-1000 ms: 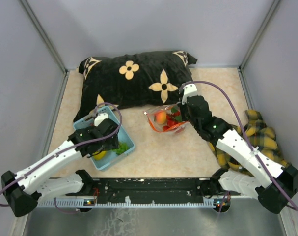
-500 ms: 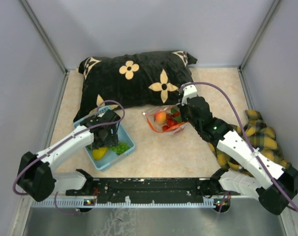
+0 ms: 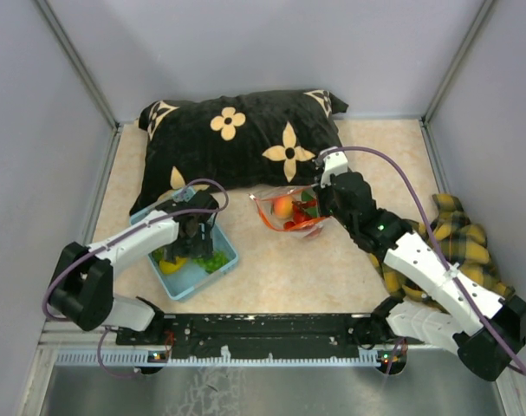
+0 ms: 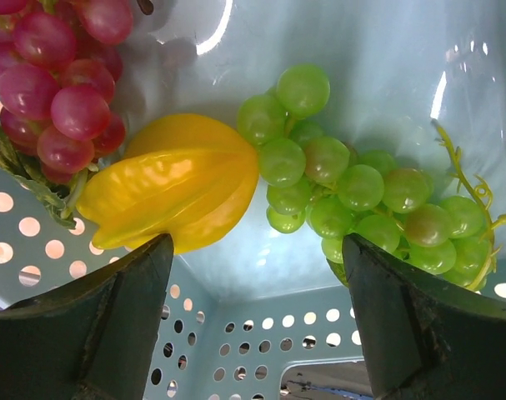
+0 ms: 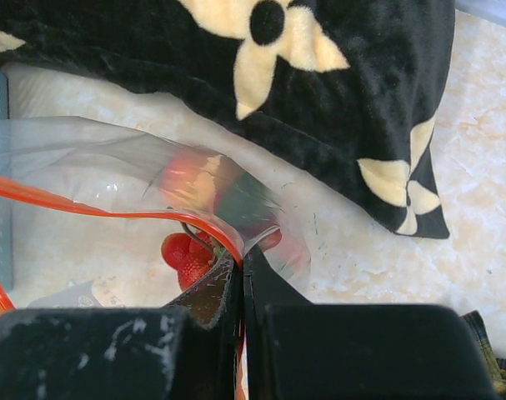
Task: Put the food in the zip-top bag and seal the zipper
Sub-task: Pick up the fake fruit from the bin.
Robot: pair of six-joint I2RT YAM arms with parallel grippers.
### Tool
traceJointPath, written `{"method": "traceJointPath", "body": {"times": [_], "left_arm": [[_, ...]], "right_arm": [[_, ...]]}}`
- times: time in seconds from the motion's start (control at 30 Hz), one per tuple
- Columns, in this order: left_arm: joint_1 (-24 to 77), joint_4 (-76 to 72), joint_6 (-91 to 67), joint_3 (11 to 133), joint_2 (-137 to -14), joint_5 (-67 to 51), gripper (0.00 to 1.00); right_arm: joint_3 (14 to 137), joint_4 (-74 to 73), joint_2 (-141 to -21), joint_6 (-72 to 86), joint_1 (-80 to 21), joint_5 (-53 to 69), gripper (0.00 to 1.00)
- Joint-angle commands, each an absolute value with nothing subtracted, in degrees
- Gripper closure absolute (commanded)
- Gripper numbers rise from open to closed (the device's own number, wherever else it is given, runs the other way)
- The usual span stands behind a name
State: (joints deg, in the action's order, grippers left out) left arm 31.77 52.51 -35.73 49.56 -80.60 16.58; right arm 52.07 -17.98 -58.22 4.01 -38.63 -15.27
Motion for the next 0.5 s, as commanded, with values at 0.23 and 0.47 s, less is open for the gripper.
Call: {"method": "traceJointPath", "body": {"times": [0.23,0.47], "left_arm": [[31.38,39.87,-38.72,47.88,-73.44,4.12,0.13],[31.43,39.57,-48.07,46.52,-63.84,7.32,0.14]], "right_arm": [[52.58,-13.43,-56.38,3.33,-39.24,-14.61,1.00],[52.56,-13.56,-56.08,3.34,-39.26,-14.45,1.00]]}}
